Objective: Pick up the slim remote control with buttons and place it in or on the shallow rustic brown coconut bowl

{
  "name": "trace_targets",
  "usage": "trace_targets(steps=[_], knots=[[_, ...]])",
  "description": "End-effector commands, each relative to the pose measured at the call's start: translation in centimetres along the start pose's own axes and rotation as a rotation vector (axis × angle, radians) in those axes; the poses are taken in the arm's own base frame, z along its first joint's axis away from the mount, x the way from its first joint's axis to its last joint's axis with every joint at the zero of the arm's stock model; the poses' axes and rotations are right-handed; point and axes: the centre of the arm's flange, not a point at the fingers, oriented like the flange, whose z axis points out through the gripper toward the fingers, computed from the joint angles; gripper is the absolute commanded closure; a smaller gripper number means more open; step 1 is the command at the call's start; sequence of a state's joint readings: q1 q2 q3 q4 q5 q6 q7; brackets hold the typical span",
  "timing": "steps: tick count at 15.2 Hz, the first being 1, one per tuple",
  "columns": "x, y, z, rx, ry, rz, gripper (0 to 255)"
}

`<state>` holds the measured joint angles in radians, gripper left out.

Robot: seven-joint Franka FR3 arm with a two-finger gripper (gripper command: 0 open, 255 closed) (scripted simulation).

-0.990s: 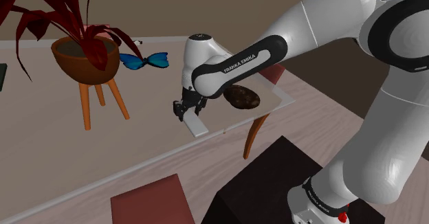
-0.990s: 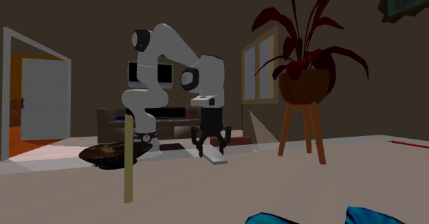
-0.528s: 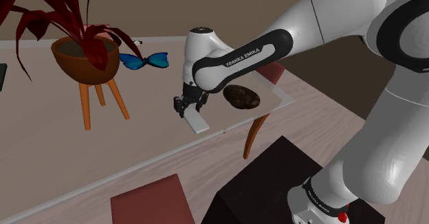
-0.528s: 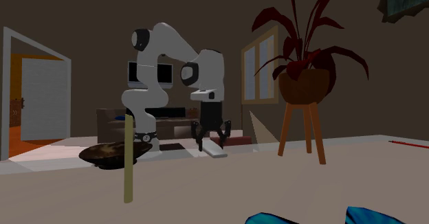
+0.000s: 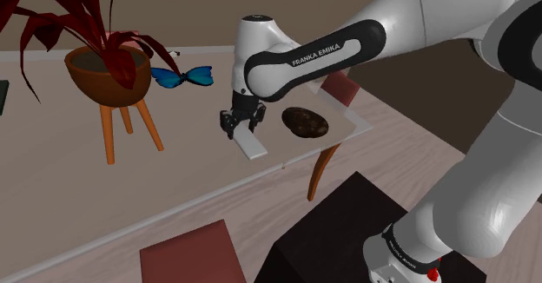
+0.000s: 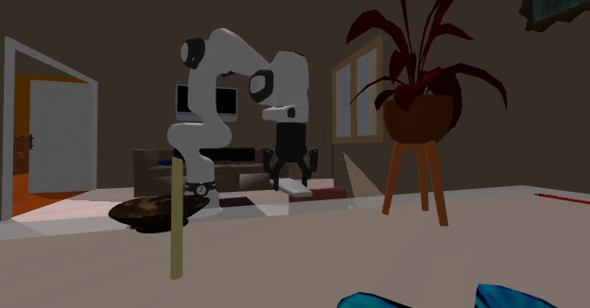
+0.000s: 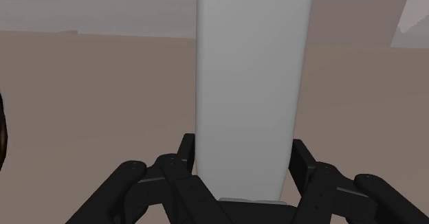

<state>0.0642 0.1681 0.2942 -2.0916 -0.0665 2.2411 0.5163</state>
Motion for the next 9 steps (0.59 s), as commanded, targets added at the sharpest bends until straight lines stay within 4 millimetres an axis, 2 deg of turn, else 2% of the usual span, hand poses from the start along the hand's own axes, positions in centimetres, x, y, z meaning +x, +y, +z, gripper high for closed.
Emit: trace_targets(steps=[1, 9], knots=[[0.0, 0.0, -1.1, 0.0, 0.0, 0.0, 255], [0.0, 0.0, -5.3, 0.0, 0.0, 0.0, 255]])
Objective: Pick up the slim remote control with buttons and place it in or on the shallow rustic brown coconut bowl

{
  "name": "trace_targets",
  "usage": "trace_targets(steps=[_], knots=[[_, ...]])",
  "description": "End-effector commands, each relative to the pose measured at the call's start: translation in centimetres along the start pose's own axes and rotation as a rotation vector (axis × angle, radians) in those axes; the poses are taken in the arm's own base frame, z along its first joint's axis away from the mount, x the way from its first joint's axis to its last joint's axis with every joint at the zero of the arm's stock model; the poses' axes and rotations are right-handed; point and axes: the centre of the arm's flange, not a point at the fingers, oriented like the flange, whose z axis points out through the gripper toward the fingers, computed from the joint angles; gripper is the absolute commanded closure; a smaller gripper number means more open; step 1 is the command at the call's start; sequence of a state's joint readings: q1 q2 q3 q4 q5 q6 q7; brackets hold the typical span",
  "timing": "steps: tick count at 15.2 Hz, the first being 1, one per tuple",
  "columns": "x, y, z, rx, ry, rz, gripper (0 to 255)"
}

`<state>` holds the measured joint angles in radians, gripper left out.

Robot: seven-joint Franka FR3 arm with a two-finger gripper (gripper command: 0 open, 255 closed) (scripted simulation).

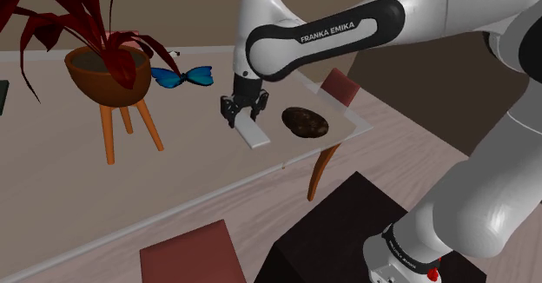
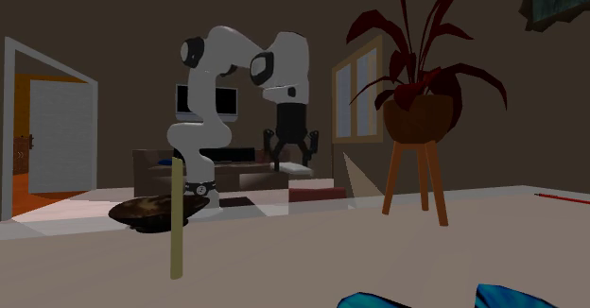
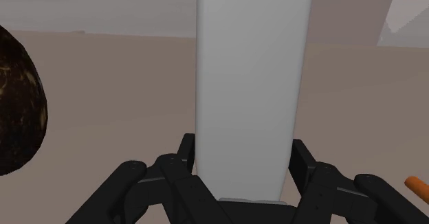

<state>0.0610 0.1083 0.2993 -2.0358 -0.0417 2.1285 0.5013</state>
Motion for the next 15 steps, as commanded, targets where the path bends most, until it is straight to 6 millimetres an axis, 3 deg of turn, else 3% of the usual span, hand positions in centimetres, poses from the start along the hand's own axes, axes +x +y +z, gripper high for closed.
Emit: trace_targets(steps=[1, 15], knots=[[0.0, 0.1, -1.0, 0.0, 0.0, 0.0, 255], [-0.3, 18.6, -1.0, 0.0, 0.0, 0.0, 255]])
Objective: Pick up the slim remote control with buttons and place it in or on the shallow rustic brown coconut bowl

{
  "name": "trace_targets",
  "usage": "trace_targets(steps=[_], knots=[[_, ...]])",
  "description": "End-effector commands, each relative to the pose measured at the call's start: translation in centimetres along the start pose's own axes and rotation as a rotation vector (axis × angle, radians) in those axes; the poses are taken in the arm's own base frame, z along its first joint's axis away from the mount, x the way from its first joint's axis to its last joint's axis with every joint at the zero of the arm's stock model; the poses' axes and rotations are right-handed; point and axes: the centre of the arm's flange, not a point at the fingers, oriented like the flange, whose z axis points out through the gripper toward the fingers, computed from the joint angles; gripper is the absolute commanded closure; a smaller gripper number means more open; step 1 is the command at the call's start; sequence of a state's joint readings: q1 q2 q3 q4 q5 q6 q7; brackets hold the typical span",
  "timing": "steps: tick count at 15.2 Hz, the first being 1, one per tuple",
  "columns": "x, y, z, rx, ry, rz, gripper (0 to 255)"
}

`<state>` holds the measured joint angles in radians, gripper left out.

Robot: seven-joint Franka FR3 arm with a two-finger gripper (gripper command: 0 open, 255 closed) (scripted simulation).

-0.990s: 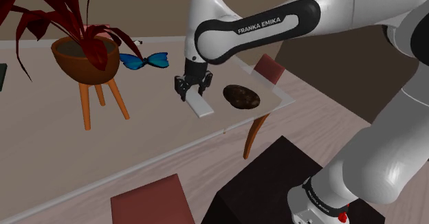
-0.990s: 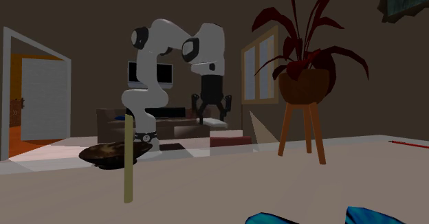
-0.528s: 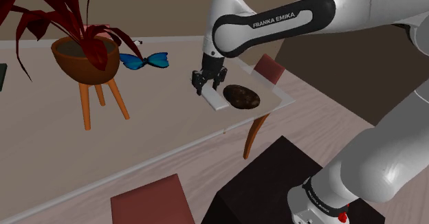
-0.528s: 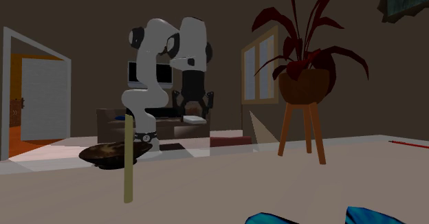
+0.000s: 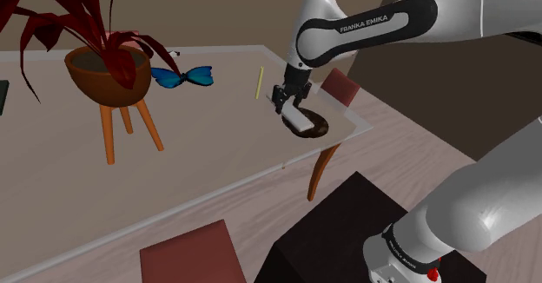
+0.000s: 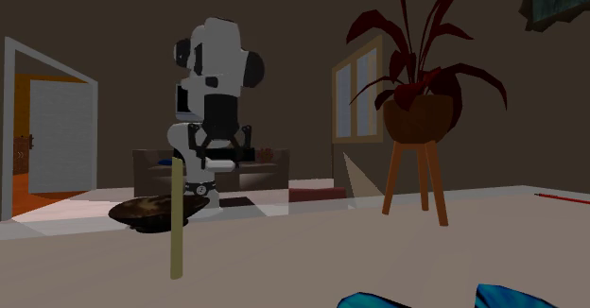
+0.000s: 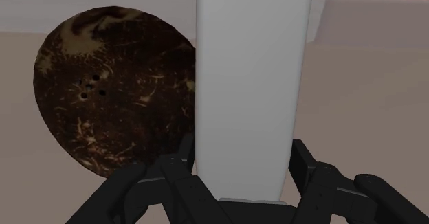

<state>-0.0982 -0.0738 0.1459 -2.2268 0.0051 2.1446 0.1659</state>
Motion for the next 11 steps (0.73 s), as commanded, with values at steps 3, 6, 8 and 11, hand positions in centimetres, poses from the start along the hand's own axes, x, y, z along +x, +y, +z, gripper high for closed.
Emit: trace_targets(steps=[3, 6, 8, 11], knots=[[-0.1, 5.3, -0.2, 0.0, 0.0, -0.001, 255], [-0.1, 9.2, -0.2, 0.0, 0.0, -0.001, 255], [-0.1, 11.9, -0.2, 0.0, 0.0, -0.001, 255], [-0.1, 12.0, 0.9, 0.0, 0.0, -0.001, 255]])
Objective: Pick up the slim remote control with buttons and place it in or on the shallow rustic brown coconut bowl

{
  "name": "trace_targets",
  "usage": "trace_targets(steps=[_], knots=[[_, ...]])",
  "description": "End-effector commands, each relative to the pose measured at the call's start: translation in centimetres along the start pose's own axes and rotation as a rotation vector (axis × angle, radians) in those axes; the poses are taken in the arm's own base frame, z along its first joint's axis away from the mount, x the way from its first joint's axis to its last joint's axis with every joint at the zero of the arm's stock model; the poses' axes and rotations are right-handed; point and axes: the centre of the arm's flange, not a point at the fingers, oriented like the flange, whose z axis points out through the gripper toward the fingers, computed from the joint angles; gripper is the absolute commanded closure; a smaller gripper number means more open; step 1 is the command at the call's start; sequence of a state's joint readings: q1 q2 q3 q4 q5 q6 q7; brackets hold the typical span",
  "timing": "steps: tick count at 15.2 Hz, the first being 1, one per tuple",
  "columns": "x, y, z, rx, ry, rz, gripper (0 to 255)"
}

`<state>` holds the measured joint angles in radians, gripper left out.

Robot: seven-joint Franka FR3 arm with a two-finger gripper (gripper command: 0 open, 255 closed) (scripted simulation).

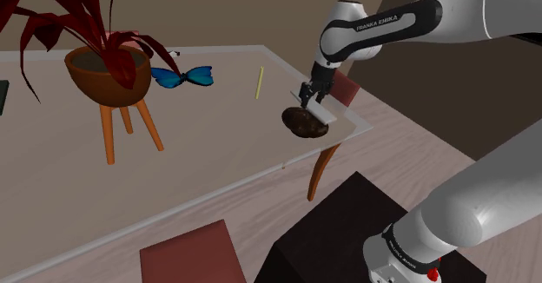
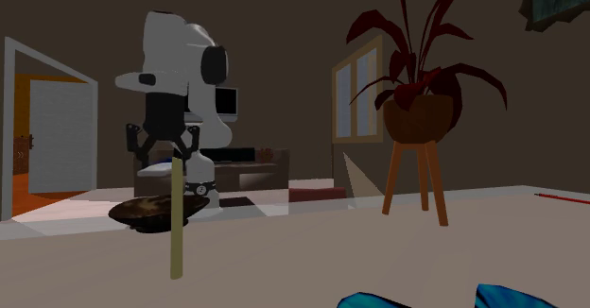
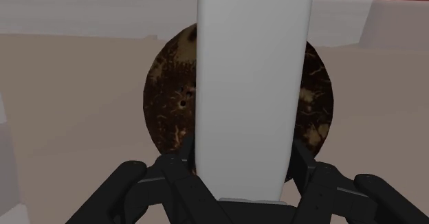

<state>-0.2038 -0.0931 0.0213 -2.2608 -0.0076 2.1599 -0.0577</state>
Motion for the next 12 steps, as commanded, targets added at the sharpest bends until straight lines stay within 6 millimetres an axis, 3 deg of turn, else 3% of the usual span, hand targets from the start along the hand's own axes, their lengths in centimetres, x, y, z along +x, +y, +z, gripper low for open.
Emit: trace_targets(steps=[1, 12], knots=[[0.1, 0.2, 0.9, 0.0, 0.001, -0.001, 255], [0.1, 0.1, 6.6, 0.0, 0.001, -0.001, 255]])
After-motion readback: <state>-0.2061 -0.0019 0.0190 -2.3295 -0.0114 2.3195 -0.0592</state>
